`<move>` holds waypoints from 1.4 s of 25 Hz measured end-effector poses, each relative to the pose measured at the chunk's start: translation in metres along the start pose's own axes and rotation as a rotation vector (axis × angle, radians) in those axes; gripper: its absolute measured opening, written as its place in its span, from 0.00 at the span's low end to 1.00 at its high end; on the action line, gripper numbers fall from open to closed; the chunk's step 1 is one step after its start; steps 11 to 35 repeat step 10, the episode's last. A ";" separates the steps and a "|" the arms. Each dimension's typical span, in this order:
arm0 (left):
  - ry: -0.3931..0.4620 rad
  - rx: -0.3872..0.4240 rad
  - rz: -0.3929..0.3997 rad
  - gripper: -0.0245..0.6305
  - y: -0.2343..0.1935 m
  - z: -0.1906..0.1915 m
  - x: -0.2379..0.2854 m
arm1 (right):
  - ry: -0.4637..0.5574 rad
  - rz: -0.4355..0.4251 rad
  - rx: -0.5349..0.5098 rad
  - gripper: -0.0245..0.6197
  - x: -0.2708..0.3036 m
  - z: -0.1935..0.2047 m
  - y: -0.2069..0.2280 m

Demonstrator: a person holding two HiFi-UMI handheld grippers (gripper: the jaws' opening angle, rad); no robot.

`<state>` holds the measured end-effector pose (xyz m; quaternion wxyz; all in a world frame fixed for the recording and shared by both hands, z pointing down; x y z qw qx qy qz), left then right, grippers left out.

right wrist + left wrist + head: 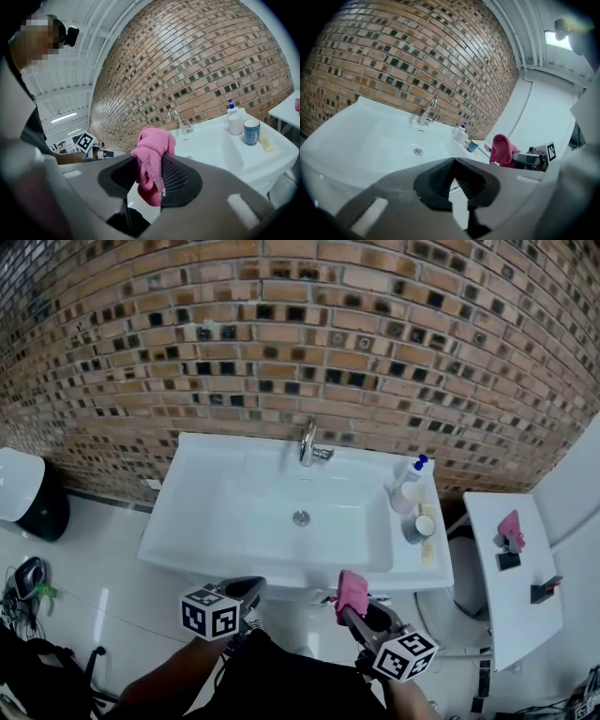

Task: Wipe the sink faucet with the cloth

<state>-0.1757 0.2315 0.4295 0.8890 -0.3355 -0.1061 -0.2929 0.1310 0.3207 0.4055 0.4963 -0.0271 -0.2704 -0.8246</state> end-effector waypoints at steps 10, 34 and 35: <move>-0.002 -0.001 -0.017 0.05 -0.002 0.004 -0.009 | -0.015 0.004 -0.013 0.26 -0.005 0.001 -0.003; -0.002 -0.001 -0.017 0.05 -0.002 0.004 -0.009 | -0.015 0.004 -0.013 0.26 -0.005 0.001 -0.003; -0.002 -0.001 -0.017 0.05 -0.002 0.004 -0.009 | -0.015 0.004 -0.013 0.26 -0.005 0.001 -0.003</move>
Point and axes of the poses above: the fingertips, and each gripper's own axes: x forward along the fingers, y to its right, z out of its underside, the point moved 10 cm from there along -x, backward along the fingers, and after that the axes turned 6 degrees about z, right-handed, at the moved point
